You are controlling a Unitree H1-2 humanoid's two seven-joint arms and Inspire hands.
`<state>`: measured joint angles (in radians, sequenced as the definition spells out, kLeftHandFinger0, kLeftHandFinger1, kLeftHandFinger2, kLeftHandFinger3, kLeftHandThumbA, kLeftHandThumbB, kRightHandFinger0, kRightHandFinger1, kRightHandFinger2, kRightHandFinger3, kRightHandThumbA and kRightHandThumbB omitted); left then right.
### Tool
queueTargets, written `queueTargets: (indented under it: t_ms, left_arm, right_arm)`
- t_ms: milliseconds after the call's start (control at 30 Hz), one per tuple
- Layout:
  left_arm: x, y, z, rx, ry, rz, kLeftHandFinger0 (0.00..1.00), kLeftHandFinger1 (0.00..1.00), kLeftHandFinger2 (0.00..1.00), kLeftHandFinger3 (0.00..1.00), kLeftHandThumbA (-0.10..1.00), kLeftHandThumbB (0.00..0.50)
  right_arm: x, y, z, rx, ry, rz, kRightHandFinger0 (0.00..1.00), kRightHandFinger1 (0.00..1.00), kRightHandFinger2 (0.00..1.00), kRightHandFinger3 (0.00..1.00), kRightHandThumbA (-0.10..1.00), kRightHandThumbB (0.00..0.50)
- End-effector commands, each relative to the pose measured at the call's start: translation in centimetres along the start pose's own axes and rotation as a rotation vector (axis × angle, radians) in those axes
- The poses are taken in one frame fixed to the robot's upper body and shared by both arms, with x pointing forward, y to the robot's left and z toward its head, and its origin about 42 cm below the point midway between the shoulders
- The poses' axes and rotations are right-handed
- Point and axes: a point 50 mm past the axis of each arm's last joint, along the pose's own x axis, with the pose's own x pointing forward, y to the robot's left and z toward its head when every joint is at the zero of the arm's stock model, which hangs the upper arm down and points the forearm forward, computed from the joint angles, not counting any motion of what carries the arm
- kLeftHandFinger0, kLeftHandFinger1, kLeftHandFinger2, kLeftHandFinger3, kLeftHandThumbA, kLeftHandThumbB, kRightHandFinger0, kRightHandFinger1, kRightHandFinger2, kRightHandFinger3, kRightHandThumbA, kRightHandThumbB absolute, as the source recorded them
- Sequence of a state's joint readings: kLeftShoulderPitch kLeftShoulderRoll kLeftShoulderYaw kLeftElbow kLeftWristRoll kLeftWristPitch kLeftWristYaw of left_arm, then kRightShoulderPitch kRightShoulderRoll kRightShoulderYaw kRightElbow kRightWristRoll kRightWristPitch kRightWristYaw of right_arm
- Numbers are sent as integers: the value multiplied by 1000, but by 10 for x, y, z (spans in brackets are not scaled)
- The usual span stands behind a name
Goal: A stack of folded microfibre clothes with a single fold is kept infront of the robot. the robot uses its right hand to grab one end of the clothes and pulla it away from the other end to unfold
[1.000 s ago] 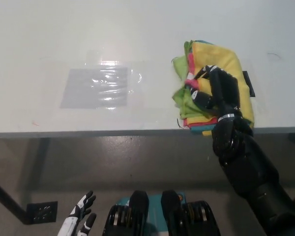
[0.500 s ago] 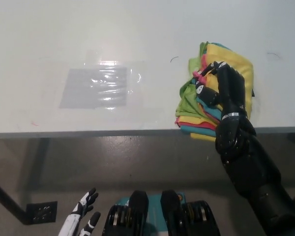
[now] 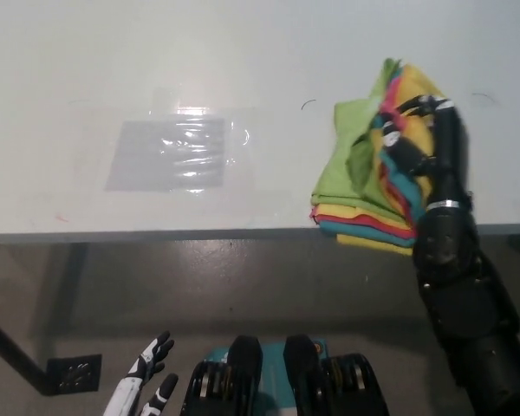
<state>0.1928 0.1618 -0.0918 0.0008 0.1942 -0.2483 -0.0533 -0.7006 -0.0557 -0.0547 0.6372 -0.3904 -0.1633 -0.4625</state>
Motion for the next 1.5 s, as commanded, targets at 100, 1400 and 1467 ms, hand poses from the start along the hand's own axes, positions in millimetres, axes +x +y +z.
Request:
queueTargets:
  t_ms: [100, 1400, 1467]
  left_arm:
    - [-2, 8, 7, 43, -30, -14, 1000, 1000, 1000, 1000, 926, 318]
    - [1, 11, 3, 34, -32, 1, 1000, 1000, 1000, 1000, 956, 346]
    - [2, 13, 4, 34, -33, 1, 1000, 1000, 1000, 1000, 960, 349]
  right_arm:
    - [21, -88, 34, 359, -241, -389, 7, 189, 472, 517, 467, 0]
    - [-200, -158, 63, 264, -446, -11, 1000, 1000, 1000, 1000, 1000, 224]
    - [-216, -144, 50, 296, -414, 36, 1000, 1000, 1000, 1000, 1000, 213]
